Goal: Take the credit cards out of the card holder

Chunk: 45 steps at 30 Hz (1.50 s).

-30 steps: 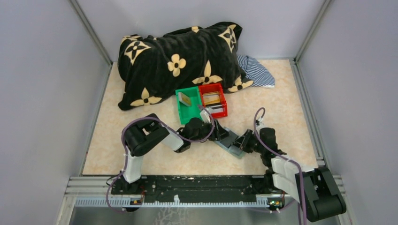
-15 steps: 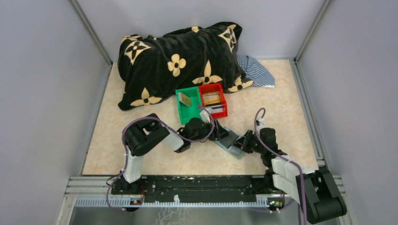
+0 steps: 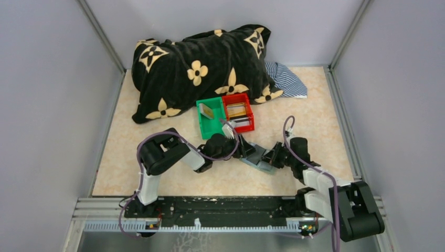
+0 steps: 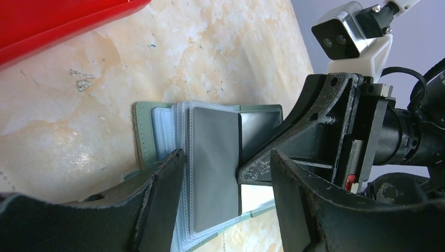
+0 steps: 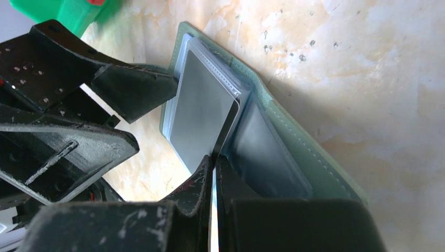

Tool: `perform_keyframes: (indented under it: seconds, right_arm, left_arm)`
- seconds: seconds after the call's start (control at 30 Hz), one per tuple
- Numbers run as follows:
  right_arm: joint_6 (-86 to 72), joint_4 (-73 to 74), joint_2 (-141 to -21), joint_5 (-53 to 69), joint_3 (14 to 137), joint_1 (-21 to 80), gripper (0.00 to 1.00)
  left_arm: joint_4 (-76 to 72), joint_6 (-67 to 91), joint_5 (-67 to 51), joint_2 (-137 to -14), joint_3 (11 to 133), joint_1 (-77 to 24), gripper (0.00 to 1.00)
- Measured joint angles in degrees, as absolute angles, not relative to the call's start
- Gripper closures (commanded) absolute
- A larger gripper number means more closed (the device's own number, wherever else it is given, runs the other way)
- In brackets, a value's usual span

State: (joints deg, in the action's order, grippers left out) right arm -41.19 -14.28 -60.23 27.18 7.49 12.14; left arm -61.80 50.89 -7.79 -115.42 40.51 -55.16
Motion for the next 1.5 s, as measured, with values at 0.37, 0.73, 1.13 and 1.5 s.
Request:
perform_keyframes:
  seconds: [0.37, 0.73, 1.13, 1.5]
  right_arm:
    - [-39.9, -11.7, -57.6, 28.3, 8.0, 9.9, 1.00]
    - [-38.3, -5.8, -51.4, 27.1, 8.0, 9.0, 1.00]
    - [-37.1, -1.8, -48.1, 26.4, 8.1, 8.0, 1.00]
    - [-36.0, 3.3, -43.1, 24.0, 9.5, 7.3, 0.99]
  left_arm:
    - [-62.0, 51.2, -6.6, -115.4, 40.4, -55.8, 0.33]
    - [-61.8, 53.7, -7.8, -117.0, 42.3, -55.9, 0.34]
    - [-63.4, 56.3, -8.7, -118.0, 42.3, -55.9, 0.34]
    - [-64.3, 57.5, -10.1, -118.6, 42.3, -56.0, 0.34]
